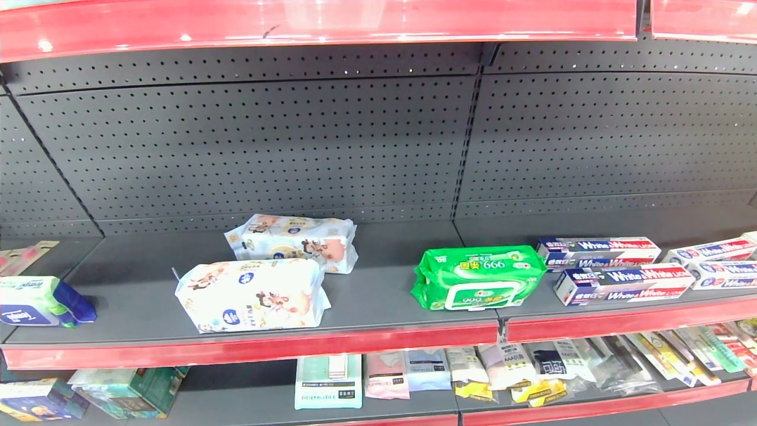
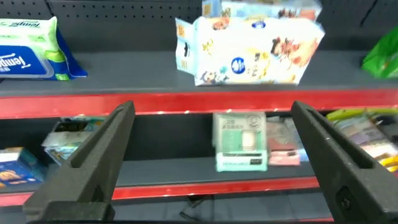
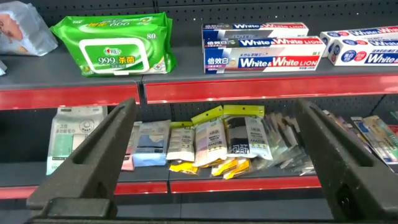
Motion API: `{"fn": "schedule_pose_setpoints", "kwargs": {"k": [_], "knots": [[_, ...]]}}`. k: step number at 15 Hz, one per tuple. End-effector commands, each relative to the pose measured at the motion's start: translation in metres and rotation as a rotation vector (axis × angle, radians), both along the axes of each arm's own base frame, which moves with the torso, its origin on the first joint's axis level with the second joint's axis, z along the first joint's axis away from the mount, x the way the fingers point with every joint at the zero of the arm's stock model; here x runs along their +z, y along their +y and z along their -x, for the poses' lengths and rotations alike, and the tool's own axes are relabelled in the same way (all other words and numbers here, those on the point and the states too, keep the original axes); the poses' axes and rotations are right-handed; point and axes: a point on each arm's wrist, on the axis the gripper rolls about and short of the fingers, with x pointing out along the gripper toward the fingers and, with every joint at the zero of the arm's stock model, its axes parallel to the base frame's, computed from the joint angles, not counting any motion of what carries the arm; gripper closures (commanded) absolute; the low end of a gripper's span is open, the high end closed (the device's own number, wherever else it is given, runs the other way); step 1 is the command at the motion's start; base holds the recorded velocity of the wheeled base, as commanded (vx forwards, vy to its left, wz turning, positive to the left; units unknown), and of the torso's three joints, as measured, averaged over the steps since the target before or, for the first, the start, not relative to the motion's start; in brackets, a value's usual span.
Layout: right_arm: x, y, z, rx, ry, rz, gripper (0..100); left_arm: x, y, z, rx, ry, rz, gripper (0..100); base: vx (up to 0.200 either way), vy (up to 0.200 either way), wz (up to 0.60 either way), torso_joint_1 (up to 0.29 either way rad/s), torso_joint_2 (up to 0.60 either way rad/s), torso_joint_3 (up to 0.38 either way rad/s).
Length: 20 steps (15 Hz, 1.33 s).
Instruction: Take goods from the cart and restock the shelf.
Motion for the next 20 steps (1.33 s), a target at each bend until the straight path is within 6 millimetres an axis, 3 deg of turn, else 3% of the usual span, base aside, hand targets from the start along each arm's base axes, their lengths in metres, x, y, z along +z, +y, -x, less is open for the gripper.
{"fn": "schedule_pose_setpoints", "kwargs": {"k": [1, 2, 3, 5, 6, 7, 10, 13, 20], "knots": [[0.0, 0.0, 0.0, 0.001, 0.001, 0.0, 0, 0.094, -0.002, -0.036, 0.019, 0.043, 0.184, 0, 0.0, 0.0, 0.0, 0.0, 0.0, 0.0], [0.0, 0.0, 0.0, 0.001, 0.001, 0.0, 0, 0.108, -0.002, -0.051, 0.037, 0.072, 0.17, 0, 0.0, 0.0, 0.0, 0.0, 0.0, 0.0], [0.0, 0.0, 0.0, 0.001, 0.001, 0.0, 0, 0.117, 0.002, -0.083, 0.163, 0.161, 0.105, 0, 0.0, 0.0, 0.0, 0.0, 0.0, 0.0], [0.0, 0.0, 0.0, -0.001, 0.001, 0.0, 0, 0.116, 0.026, -0.136, 0.379, 0.34, -0.005, 0, 0.0, 0.0, 0.0, 0.0, 0.0, 0.0], [0.0, 0.0, 0.0, 0.001, 0.001, 0.0, 0, 0.113, 0.033, -0.152, 0.39, 0.397, -0.019, 0, 0.0, 0.0, 0.0, 0.0, 0.0, 0.0], [0.0, 0.0, 0.0, -0.001, 0.001, 0.0, 0, 0.105, 0.041, -0.182, 0.354, 0.483, -0.001, 0, 0.0, 0.0, 0.0, 0.0, 0.0, 0.0], [0.0, 0.0, 0.0, 0.001, 0.001, 0.0, 0, 0.091, 0.05, -0.227, 0.317, 0.573, 0.023, 0, 0.0, 0.0, 0.0, 0.0, 0.0, 0.0], [0.0, 0.0, 0.0, 0.001, 0.001, 0.0, 0, 0.087, 0.059, -0.239, 0.354, 0.59, 0.031, 0, 0.0, 0.0, 0.0, 0.0, 0.0, 0.0], [0.0, 0.0, 0.0, -0.001, 0.001, 0.0, 0, 0.052, 0.067, -0.263, 0.375, 0.734, 0.031, 0, 0.0, 0.0, 0.0, 0.0, 0.0, 0.0]]}}
